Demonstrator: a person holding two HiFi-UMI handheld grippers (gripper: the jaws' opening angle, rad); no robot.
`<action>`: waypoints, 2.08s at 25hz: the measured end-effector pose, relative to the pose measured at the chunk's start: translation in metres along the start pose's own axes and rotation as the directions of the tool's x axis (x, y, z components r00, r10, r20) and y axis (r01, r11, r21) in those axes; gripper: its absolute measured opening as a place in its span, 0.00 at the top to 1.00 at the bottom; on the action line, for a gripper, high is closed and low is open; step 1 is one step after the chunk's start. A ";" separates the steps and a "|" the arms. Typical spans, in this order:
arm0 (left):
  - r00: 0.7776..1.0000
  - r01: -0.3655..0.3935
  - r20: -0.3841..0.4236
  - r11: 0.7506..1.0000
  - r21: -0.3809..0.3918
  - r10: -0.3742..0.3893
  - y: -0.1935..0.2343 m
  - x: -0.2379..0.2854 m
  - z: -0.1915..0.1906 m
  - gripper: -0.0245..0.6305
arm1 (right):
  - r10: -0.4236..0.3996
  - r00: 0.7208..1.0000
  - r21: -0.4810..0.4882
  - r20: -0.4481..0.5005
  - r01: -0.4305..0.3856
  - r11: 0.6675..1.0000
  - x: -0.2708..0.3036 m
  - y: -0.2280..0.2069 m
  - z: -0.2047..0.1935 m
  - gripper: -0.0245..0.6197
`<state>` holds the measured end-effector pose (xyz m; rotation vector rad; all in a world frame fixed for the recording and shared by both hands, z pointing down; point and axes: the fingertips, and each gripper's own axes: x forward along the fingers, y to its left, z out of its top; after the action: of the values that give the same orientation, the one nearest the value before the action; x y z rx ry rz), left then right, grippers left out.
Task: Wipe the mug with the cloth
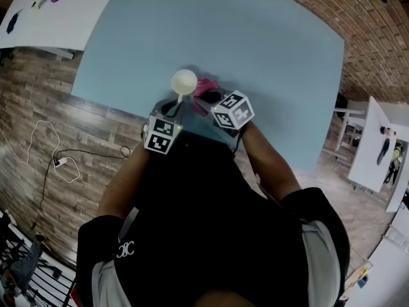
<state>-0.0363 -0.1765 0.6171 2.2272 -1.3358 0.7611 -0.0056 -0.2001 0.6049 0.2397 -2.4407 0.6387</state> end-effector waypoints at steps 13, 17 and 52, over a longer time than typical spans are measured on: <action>0.999 0.049 -0.007 0.999 0.015 -0.049 -0.001 -0.002 0.000 0.88 | -0.086 0.989 -0.326 -0.121 0.043 0.944 0.018 0.040 -0.002 0.90; 0.997 0.074 -0.015 0.997 0.020 -0.074 -0.007 0.000 0.000 0.88 | -0.144 0.970 -0.342 -0.197 0.070 0.937 0.029 0.025 -0.024 0.90; 0.924 0.359 -0.019 0.853 0.380 -0.381 0.050 0.005 0.014 0.33 | -0.258 0.963 0.028 -0.075 0.260 0.965 -0.010 0.035 -0.039 0.90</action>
<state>-0.0758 -0.2106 0.6137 2.7162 -0.7793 0.8665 0.0113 -0.1505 0.6131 0.5333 -2.2794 0.5671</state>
